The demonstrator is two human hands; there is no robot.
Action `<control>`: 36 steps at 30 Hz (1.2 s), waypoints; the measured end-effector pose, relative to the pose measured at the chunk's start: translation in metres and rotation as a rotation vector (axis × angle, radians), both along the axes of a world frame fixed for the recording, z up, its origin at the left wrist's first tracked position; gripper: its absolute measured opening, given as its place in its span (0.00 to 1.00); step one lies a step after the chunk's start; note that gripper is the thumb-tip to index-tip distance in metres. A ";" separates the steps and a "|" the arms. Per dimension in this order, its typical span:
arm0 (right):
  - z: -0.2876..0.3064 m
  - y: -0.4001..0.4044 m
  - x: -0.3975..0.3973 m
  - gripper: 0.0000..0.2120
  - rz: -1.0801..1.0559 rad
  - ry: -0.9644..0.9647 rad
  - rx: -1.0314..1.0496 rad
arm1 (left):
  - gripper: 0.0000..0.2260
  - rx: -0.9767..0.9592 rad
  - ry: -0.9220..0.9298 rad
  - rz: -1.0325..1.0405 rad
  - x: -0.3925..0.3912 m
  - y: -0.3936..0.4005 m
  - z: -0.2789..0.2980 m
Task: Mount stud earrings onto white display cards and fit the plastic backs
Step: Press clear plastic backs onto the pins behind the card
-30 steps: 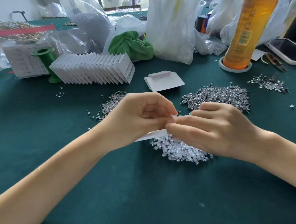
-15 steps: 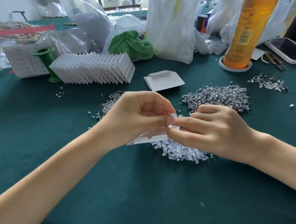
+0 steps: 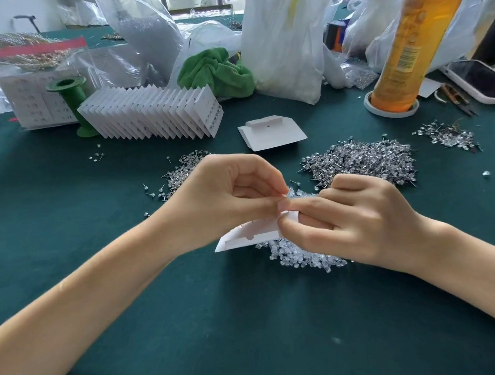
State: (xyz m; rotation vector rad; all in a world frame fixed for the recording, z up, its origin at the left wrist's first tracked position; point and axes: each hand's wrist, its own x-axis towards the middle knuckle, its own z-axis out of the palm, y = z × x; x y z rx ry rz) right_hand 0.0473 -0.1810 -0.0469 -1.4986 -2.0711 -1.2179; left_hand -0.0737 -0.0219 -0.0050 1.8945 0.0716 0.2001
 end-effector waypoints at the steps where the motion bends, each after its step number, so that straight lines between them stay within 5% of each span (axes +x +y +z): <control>1: 0.000 0.000 0.000 0.15 0.001 -0.002 0.001 | 0.06 -0.006 0.003 -0.006 0.000 0.000 0.000; 13: 0.004 -0.001 0.001 0.16 -0.020 -0.016 0.008 | 0.06 0.046 -0.036 -0.066 0.001 -0.001 0.001; 20: 0.014 0.000 0.005 0.08 -0.003 0.061 -0.018 | 0.06 -0.038 -0.065 0.009 0.003 -0.002 0.002; 24: 0.020 0.000 0.008 0.07 -0.049 0.410 -0.085 | 0.08 0.107 -0.252 0.264 0.005 0.006 0.005; 26: 0.018 -0.001 0.009 0.06 -0.092 0.748 -0.108 | 0.08 0.383 -0.396 0.336 0.004 0.009 0.004; 30: 0.022 0.002 0.017 0.10 0.002 1.531 -0.158 | 0.28 0.951 -0.453 0.200 0.006 0.016 -0.006; 36: 0.025 0.000 0.022 0.09 0.059 1.747 -0.348 | 0.28 1.044 -0.438 0.189 0.008 0.021 -0.013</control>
